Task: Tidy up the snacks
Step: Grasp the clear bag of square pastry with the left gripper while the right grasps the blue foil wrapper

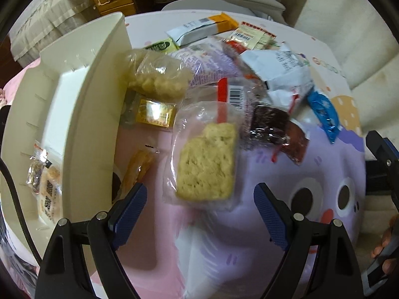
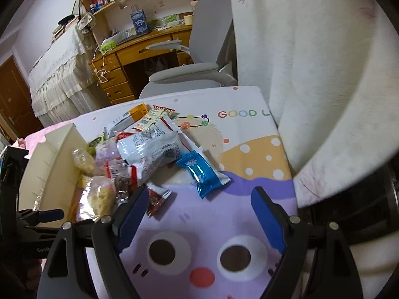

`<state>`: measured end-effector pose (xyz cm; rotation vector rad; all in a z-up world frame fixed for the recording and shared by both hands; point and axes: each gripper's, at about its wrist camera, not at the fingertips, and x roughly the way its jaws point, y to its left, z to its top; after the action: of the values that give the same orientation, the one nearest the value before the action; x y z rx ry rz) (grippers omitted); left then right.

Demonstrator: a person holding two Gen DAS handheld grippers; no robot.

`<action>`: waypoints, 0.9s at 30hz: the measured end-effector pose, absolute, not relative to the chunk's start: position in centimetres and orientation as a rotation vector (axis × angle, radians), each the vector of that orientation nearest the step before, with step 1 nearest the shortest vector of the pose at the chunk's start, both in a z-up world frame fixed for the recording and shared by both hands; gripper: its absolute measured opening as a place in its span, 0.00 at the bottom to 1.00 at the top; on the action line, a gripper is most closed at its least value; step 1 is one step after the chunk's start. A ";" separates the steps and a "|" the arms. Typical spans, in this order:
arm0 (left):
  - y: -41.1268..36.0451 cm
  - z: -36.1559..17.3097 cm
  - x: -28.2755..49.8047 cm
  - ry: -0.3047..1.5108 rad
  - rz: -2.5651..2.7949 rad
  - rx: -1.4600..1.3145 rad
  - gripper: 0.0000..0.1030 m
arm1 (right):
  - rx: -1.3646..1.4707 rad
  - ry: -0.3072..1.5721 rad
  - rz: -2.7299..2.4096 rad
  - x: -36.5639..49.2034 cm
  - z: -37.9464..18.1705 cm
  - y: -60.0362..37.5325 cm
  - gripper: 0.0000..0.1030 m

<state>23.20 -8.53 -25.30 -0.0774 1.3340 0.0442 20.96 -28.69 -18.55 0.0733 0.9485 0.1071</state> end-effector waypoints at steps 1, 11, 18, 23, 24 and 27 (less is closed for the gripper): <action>-8.5 -25.6 23.3 1.334 0.049 -0.079 0.84 | 0.053 0.939 0.109 21.4 -19.1 -28.5 0.81; -8.3 -28.5 24.7 1.294 0.079 -0.048 0.84 | -0.036 0.852 0.102 23.6 -23.5 -27.7 0.81; -7.9 -29.7 25.3 1.289 0.088 -0.064 0.83 | -0.076 0.886 0.119 24.7 -25.5 -27.0 0.81; -7.7 -29.7 25.0 1.267 0.063 -0.084 0.71 | -0.093 0.899 0.144 25.0 -26.3 -26.1 0.79; -7.6 -29.5 24.8 1.261 0.062 -0.081 0.69 | -0.097 0.905 0.148 25.1 -26.5 -26.0 0.77; -7.7 -29.5 24.6 1.258 0.058 -0.078 0.63 | -0.091 0.916 0.161 25.2 -26.7 -25.7 0.69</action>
<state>24.57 -7.67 -29.48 -0.0776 1.2580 0.0578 25.24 -25.69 -26.68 -0.0908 0.9162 0.1610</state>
